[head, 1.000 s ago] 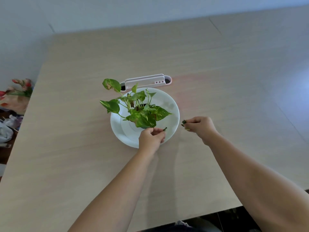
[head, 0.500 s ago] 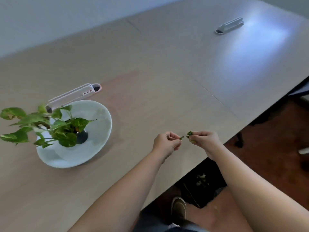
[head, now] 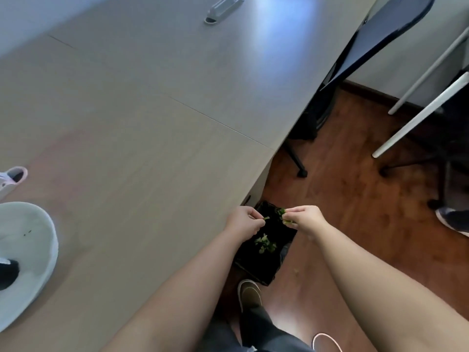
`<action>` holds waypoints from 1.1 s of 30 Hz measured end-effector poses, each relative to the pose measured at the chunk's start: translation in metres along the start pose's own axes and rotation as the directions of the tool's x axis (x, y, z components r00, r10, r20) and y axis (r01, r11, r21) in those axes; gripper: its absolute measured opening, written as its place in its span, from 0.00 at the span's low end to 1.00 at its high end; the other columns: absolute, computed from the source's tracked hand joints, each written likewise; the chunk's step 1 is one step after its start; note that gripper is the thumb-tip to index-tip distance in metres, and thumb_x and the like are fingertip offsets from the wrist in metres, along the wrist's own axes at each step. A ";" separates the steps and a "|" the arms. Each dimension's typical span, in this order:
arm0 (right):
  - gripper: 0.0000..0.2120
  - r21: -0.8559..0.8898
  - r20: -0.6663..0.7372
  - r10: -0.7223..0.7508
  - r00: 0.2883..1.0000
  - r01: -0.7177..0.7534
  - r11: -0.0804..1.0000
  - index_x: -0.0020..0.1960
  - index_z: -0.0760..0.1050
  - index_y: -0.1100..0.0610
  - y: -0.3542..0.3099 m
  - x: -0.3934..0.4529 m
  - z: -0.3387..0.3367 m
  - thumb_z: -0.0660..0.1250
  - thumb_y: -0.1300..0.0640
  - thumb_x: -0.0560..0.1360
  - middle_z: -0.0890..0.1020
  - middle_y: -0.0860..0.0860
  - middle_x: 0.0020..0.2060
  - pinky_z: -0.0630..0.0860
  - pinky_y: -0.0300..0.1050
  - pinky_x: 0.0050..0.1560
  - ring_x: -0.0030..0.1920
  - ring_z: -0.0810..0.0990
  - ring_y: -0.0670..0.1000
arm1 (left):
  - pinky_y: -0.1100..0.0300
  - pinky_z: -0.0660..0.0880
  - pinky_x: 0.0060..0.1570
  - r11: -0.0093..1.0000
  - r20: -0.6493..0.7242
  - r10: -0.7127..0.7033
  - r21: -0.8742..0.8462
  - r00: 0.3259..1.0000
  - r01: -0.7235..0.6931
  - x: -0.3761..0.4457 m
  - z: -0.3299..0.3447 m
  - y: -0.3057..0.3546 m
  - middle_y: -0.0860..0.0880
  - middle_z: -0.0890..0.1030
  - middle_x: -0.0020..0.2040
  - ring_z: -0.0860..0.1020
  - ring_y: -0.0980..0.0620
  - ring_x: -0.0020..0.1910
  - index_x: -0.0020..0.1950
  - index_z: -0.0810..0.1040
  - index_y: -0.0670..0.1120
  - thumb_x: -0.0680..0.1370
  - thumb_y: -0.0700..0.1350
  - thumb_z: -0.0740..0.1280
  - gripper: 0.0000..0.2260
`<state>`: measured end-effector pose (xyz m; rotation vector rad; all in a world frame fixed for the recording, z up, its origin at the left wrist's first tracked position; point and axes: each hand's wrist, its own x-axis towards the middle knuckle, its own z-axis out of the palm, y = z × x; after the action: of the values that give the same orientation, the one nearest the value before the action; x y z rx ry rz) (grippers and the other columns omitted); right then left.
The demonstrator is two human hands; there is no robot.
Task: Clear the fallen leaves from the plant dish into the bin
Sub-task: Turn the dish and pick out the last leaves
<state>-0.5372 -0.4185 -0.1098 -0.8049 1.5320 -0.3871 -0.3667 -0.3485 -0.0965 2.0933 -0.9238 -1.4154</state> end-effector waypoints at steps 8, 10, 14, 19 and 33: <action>0.03 -0.093 -0.081 0.163 0.983 -0.170 0.981 0.43 0.82 0.58 0.032 0.036 -0.004 0.70 0.64 0.71 0.84 0.59 0.51 0.81 0.47 0.52 0.50 0.84 0.57 | 0.55 0.80 0.56 0.981 0.014 -0.011 0.196 1.000 0.008 0.021 0.020 -0.007 0.47 0.85 0.50 0.83 0.50 0.51 0.54 0.85 0.48 0.76 0.43 0.66 0.10; 0.09 -0.060 -0.046 0.201 0.978 -0.204 0.977 0.55 0.81 0.60 0.031 0.035 -0.001 0.67 0.65 0.75 0.81 0.57 0.55 0.79 0.45 0.53 0.57 0.81 0.58 | 0.55 0.79 0.56 0.979 0.015 -0.021 0.205 1.000 0.018 0.022 0.021 -0.010 0.47 0.85 0.53 0.82 0.49 0.52 0.56 0.84 0.48 0.77 0.42 0.65 0.11; 0.14 -0.110 -0.024 0.181 0.983 -0.183 0.977 0.62 0.78 0.57 0.029 0.028 0.003 0.65 0.61 0.77 0.78 0.56 0.60 0.77 0.47 0.52 0.53 0.80 0.57 | 0.54 0.79 0.57 0.979 0.030 -0.011 0.204 0.999 0.005 0.021 0.017 -0.016 0.48 0.84 0.53 0.82 0.49 0.53 0.58 0.83 0.49 0.77 0.42 0.65 0.12; 0.13 -0.095 -0.040 0.047 0.998 -0.050 0.994 0.57 0.81 0.55 0.010 0.019 0.013 0.61 0.60 0.76 0.82 0.52 0.48 0.77 0.47 0.51 0.45 0.80 0.51 | 0.54 0.82 0.48 0.997 0.035 0.042 0.061 0.999 -0.044 0.010 0.006 -0.014 0.51 0.83 0.43 0.81 0.53 0.42 0.51 0.82 0.50 0.76 0.42 0.65 0.08; 0.12 -0.119 0.384 -0.237 0.892 0.303 0.946 0.46 0.80 0.53 -0.093 -0.067 0.187 0.59 0.64 0.76 0.80 0.51 0.35 0.69 0.38 0.32 0.31 0.74 0.48 | 0.62 0.71 0.36 0.906 -0.483 -0.097 -0.404 0.870 -0.124 -0.078 -0.148 -0.071 0.51 0.83 0.39 0.77 0.54 0.34 0.45 0.81 0.49 0.78 0.49 0.68 0.06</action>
<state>-0.3355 -0.3961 -0.0253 -1.1689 1.1158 -0.2868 -0.2288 -0.2441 -0.0406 1.9528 -0.3762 -0.8866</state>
